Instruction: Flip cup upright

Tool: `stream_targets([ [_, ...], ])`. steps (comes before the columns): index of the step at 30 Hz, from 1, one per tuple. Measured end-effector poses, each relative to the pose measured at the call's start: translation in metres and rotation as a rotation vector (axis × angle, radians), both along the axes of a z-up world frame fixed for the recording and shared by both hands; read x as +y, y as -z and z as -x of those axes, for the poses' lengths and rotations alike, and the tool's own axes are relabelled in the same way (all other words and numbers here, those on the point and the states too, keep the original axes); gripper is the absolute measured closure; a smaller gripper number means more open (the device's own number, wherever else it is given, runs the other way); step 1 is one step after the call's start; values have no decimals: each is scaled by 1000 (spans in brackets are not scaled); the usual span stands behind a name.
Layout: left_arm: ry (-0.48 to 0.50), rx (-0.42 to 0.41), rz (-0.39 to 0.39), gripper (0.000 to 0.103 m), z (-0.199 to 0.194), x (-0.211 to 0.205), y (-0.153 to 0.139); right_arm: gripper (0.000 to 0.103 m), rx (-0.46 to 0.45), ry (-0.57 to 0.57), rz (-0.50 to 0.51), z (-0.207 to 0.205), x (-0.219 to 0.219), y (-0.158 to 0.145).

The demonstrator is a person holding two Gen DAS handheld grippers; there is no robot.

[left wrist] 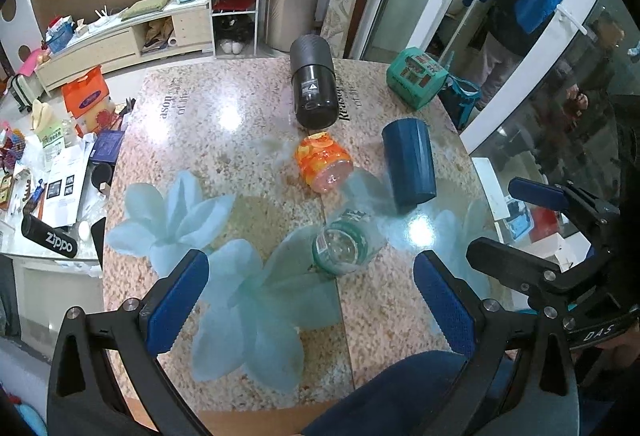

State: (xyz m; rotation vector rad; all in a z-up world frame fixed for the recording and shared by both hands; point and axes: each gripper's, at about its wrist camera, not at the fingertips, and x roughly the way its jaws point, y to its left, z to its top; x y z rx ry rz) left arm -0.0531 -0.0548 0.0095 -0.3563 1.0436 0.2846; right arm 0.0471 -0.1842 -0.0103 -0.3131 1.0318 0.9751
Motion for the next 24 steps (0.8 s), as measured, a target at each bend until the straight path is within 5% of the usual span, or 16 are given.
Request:
stream_targets([
  [24, 28, 5, 9, 0, -3, 3, 4, 0, 38, -9, -9, -6, 0, 5],
])
